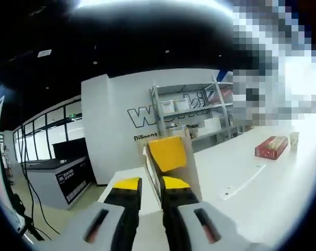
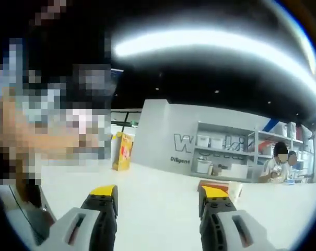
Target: Tear open the coffee pouch, take out the coffee, and pour the coffee from the pouch into the cup
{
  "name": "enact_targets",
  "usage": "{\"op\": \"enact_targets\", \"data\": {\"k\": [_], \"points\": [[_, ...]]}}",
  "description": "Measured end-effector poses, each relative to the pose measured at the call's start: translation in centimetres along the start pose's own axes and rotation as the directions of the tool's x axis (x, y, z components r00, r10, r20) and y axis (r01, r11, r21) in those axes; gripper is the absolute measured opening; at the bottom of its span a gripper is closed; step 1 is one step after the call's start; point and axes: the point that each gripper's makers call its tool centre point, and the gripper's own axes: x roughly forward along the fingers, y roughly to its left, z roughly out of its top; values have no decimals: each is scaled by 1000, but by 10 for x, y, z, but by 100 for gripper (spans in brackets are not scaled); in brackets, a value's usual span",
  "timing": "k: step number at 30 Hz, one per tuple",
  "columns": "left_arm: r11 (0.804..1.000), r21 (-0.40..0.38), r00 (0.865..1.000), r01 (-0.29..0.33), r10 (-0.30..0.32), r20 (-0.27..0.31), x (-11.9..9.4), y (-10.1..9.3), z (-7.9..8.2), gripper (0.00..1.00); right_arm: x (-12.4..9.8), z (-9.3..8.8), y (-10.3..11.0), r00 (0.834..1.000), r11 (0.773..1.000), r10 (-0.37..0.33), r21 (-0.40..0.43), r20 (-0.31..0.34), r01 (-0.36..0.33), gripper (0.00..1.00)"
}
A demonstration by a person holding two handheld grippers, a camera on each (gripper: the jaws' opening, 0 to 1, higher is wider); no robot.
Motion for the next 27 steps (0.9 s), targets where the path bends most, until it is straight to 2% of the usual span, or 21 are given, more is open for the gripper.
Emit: {"op": "enact_targets", "data": {"k": [2,6,10,17,21,25,27], "points": [[999,-43,1000,1,-2,-16,3,1,1,12,2,-2,1,1000,1000,2,-9,-8,-2,63],[998,-61,999,3,-5,-37,10,4,0,7,4,-5,3,1000,1000,6,-13,-15,-7,62],[977,-212,998,22,-33,-47,9,-4,1,5,6,-10,4,1000,1000,9,-7,-25,-9,62],[979,-203,998,-6,-5,-56,8,-15,6,4,8,-13,10,999,1000,23,14,-32,-22,61],[986,-165,997,-14,3,-71,10,-24,9,3,13,-10,20,999,998,47,37,-25,-46,59],[992,-119,998,-31,24,-65,12,-30,11,3,23,-1,35,997,997,75,28,19,-75,51],[996,-89,997,-27,21,-70,12,-35,13,3,37,9,50,991,991,121,56,56,-124,49]]}}
